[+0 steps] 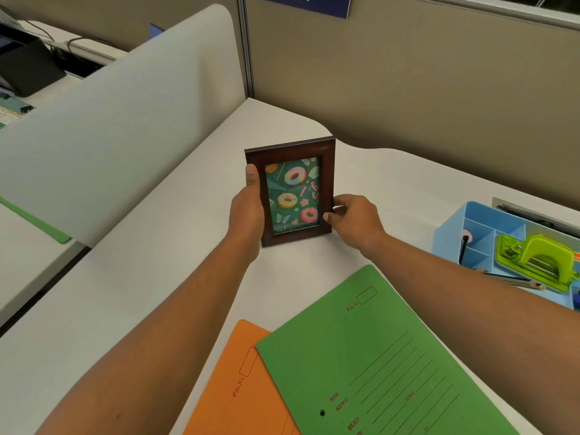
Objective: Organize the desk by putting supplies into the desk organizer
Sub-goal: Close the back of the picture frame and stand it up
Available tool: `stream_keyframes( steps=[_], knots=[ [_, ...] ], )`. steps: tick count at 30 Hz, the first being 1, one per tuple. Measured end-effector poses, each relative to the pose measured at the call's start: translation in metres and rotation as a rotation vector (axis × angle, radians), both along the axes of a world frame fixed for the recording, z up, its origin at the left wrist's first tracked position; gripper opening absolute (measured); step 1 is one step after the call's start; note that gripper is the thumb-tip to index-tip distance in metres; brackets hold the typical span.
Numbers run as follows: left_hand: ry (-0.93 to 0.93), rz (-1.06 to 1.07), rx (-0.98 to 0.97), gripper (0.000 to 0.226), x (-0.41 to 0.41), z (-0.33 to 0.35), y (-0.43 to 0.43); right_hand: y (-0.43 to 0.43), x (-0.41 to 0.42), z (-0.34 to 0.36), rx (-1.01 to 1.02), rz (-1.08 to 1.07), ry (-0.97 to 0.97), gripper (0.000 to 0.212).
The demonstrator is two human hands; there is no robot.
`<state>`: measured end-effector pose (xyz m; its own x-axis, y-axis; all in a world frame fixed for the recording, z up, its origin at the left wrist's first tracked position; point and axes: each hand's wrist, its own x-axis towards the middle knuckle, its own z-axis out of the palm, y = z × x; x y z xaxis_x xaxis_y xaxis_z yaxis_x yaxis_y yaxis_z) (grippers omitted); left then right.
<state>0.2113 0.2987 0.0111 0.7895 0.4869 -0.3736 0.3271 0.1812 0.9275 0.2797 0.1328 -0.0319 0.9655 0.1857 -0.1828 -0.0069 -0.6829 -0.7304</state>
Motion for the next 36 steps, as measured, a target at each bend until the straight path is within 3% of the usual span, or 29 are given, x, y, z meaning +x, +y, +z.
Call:
stream_keyframes(
  steps=[21, 26, 31, 36],
  knots=[
    [0.005, -0.011, 0.054, 0.050, -0.003, -0.016, 0.002, 0.001, -0.003, -0.003, 0.019, -0.011, 0.012, 0.037],
    [0.007, 0.038, 0.173, 0.054, -0.020, -0.022, 0.003, -0.008, -0.011, -0.002, -0.009, -0.024, -0.013, 0.050],
    [-0.004, 0.160, 0.543, 0.074, -0.066, -0.035, -0.005, -0.026, -0.036, 0.013, -0.011, -0.003, -0.102, 0.050],
    [-0.029, -0.051, 0.686, 0.089, -0.140, -0.051, -0.044, -0.066, -0.101, 0.025, 0.041, 0.008, -0.121, 0.042]
  ],
)
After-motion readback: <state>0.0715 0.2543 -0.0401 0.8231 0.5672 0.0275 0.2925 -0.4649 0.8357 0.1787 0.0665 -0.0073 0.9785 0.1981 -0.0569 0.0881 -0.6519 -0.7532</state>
